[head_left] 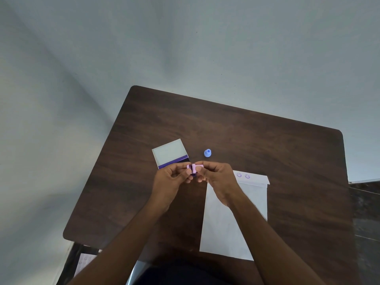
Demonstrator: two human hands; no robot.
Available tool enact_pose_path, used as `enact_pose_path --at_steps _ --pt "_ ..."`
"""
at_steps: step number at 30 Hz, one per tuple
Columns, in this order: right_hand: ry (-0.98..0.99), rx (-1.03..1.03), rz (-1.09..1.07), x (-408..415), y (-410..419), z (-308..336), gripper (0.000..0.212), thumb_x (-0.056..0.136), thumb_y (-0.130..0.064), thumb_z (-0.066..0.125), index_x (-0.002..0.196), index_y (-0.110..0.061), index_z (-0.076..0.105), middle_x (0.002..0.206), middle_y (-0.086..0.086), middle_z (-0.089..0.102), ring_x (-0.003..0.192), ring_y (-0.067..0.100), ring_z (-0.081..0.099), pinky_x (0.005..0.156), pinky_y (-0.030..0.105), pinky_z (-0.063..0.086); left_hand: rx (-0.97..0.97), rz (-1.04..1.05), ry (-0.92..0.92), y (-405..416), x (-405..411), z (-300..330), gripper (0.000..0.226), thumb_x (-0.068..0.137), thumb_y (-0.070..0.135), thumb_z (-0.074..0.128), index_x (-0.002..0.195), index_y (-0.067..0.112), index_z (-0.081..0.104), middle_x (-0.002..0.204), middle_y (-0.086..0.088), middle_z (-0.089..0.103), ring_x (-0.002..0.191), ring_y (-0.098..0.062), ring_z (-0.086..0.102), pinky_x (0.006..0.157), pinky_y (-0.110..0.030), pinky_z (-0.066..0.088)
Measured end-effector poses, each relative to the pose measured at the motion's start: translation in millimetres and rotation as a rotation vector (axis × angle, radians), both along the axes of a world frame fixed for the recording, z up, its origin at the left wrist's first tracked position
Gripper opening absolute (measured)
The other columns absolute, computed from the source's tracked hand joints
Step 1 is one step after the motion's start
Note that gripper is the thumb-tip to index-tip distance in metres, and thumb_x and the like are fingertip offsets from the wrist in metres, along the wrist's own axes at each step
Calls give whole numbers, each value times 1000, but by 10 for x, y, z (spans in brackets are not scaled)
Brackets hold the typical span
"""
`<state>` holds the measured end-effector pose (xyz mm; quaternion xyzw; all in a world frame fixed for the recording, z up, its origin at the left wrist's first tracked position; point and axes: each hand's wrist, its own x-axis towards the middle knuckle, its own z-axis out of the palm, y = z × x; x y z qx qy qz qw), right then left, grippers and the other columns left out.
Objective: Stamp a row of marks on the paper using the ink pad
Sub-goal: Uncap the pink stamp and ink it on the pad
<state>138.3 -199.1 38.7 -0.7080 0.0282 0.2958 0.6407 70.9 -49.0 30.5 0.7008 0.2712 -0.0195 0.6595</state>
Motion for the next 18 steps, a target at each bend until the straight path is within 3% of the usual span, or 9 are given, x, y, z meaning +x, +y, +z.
enact_pose_path --at_steps 7,11,18 --pt "101 91 -40 -60 79 49 13 86 -20 68 96 -17 76 83 2 77 67 16 69 63 19 54 -203 68 -52 151 -114 28 34 80 19 75 113 15 69 106 -1 75 97 -16 71 85 -28 56" --pt "220 184 -44 -89 176 61 15 88 -13 65 101 -11 74 87 9 76 73 20 70 66 25 58 -235 90 -101 319 -252 -32 39 81 13 75 118 18 65 112 -2 73 102 -18 70 83 -29 57" --pt "333 223 -13 -191 378 67 20 90 -7 62 107 -3 71 91 17 72 75 24 68 69 29 59 -91 260 58 714 -605 -386 29 85 10 71 110 22 71 96 3 77 88 -20 73 82 -32 58"
